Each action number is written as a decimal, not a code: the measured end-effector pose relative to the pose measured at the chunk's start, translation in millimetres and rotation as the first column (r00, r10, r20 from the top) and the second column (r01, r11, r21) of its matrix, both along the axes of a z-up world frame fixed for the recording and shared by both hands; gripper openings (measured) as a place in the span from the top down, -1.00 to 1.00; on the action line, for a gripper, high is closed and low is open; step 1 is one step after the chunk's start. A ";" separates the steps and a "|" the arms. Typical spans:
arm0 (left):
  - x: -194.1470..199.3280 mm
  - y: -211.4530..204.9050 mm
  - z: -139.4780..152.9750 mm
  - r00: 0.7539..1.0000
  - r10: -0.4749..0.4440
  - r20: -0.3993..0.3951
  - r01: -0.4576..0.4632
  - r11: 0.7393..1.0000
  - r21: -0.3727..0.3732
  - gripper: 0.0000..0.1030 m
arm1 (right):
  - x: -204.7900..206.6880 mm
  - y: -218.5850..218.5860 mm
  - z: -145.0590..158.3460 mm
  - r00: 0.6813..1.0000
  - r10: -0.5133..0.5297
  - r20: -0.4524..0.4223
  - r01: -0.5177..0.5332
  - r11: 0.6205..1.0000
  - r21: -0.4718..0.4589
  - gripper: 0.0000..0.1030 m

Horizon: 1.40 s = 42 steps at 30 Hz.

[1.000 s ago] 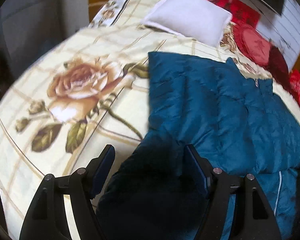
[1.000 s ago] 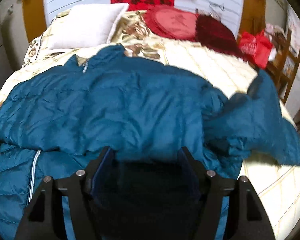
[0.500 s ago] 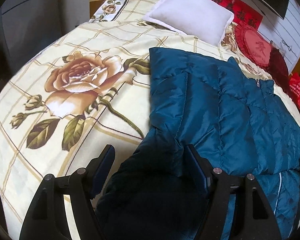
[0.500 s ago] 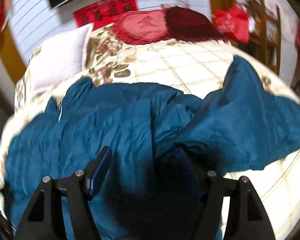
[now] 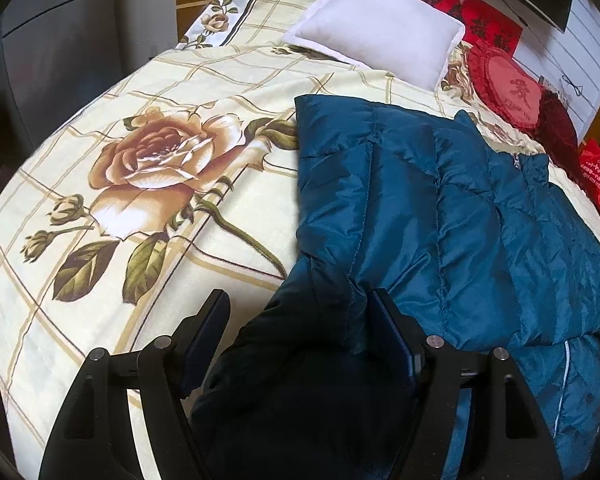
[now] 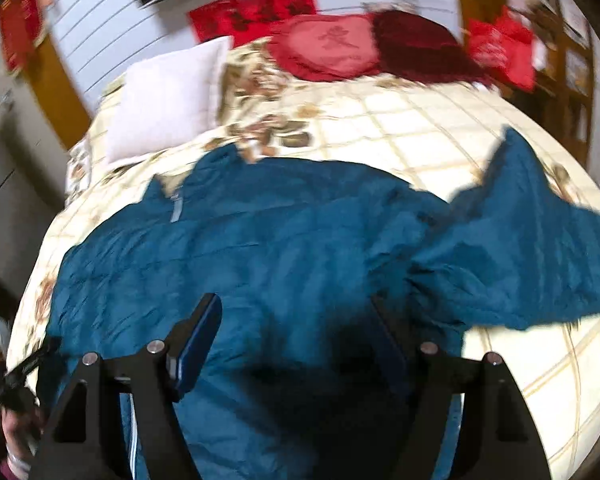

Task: Fold large clothes

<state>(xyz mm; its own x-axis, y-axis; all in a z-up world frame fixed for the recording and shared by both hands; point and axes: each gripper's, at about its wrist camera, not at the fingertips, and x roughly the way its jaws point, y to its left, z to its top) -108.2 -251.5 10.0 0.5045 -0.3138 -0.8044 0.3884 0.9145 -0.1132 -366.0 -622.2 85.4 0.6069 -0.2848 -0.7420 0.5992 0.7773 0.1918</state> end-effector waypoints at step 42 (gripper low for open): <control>-31.1 -27.4 14.6 0.988 -0.124 0.089 0.121 0.992 0.041 -0.31 | -61.3 -2.3 11.3 0.995 -0.079 -0.062 0.068 0.984 -0.163 -0.57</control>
<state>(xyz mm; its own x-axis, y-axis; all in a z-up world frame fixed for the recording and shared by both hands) -139.3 -278.9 24.6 0.5361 -0.3498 -0.7683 0.5046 0.8624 -0.0404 -427.4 -624.5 96.7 0.5299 -0.4453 -0.7217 0.6634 0.7479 0.0256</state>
